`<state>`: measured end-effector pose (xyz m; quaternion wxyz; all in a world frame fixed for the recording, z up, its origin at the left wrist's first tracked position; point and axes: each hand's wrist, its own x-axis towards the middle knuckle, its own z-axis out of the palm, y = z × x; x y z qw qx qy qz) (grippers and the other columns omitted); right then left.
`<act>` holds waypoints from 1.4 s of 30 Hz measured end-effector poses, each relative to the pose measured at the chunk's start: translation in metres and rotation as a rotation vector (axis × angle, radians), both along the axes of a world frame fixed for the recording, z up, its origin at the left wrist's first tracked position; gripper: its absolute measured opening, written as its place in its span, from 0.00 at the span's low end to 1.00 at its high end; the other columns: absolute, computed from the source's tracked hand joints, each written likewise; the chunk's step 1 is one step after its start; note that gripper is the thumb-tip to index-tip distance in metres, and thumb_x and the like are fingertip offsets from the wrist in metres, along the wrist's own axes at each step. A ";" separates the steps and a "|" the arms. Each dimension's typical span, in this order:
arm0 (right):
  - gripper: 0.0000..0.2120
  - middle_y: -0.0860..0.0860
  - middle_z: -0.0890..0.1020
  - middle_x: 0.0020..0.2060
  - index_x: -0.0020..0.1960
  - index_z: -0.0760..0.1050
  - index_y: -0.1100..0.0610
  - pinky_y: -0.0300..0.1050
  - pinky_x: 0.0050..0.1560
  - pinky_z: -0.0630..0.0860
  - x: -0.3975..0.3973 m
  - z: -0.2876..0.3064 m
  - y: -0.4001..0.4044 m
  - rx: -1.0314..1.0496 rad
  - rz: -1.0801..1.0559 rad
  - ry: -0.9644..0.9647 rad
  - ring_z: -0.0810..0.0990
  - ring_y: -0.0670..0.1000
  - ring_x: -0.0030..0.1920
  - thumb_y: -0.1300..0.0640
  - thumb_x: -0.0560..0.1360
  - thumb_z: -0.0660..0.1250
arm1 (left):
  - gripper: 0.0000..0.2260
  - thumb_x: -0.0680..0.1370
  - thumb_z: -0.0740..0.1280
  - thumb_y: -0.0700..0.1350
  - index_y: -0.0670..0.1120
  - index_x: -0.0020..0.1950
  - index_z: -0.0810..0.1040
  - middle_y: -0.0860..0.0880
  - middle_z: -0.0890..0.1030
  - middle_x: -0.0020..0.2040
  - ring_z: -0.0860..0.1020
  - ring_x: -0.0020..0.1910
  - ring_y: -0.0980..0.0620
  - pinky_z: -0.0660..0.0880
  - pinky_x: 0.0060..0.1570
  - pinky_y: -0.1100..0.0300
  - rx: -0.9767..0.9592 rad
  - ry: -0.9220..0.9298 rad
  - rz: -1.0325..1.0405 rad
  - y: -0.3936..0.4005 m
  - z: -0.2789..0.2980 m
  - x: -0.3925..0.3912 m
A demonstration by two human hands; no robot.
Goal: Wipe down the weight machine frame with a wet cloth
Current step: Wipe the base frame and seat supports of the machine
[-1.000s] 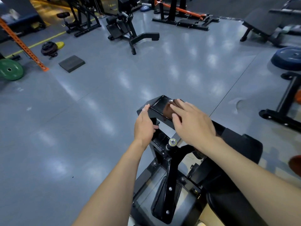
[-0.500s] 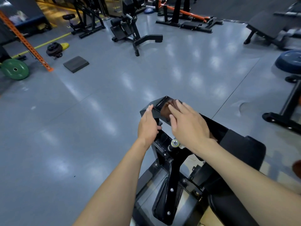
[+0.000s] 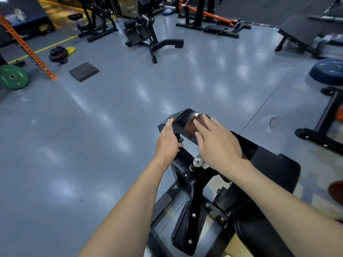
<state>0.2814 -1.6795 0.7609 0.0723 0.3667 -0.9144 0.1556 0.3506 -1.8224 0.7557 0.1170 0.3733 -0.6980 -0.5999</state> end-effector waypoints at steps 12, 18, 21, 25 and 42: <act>0.23 0.45 0.58 0.82 0.81 0.62 0.43 0.50 0.76 0.62 -0.017 0.015 0.025 0.031 0.013 -0.191 0.59 0.50 0.81 0.46 0.86 0.52 | 0.22 0.85 0.44 0.62 0.67 0.75 0.68 0.40 0.84 0.51 0.82 0.41 0.49 0.76 0.43 0.56 0.000 -0.048 0.029 -0.002 0.000 -0.002; 0.22 0.39 0.57 0.82 0.80 0.61 0.38 0.53 0.73 0.66 -0.016 0.024 0.034 0.050 0.020 -0.242 0.60 0.48 0.79 0.44 0.86 0.52 | 0.23 0.84 0.43 0.62 0.67 0.75 0.67 0.41 0.83 0.54 0.84 0.47 0.47 0.81 0.55 0.47 0.005 -0.041 0.007 -0.008 -0.004 -0.003; 0.23 0.40 0.57 0.82 0.80 0.60 0.38 0.56 0.72 0.67 -0.033 0.023 -0.007 0.055 0.063 -0.243 0.62 0.51 0.79 0.43 0.85 0.52 | 0.22 0.85 0.43 0.61 0.66 0.75 0.67 0.42 0.83 0.56 0.85 0.45 0.47 0.82 0.53 0.48 -0.009 -0.021 0.013 -0.005 -0.005 -0.003; 0.24 0.43 0.58 0.82 0.81 0.60 0.41 0.52 0.75 0.62 -0.036 0.021 -0.052 0.051 0.179 -0.213 0.58 0.51 0.80 0.44 0.86 0.53 | 0.24 0.84 0.44 0.62 0.61 0.74 0.69 0.40 0.84 0.52 0.83 0.40 0.47 0.80 0.46 0.50 -0.006 -0.007 0.041 -0.004 -0.007 -0.005; 0.24 0.32 0.57 0.79 0.79 0.60 0.34 0.54 0.70 0.68 -0.051 0.021 0.002 0.060 0.268 -0.227 0.59 0.43 0.79 0.41 0.84 0.56 | 0.22 0.86 0.44 0.60 0.65 0.74 0.70 0.42 0.84 0.56 0.83 0.37 0.49 0.76 0.41 0.56 0.017 -0.009 0.061 -0.006 -0.008 -0.007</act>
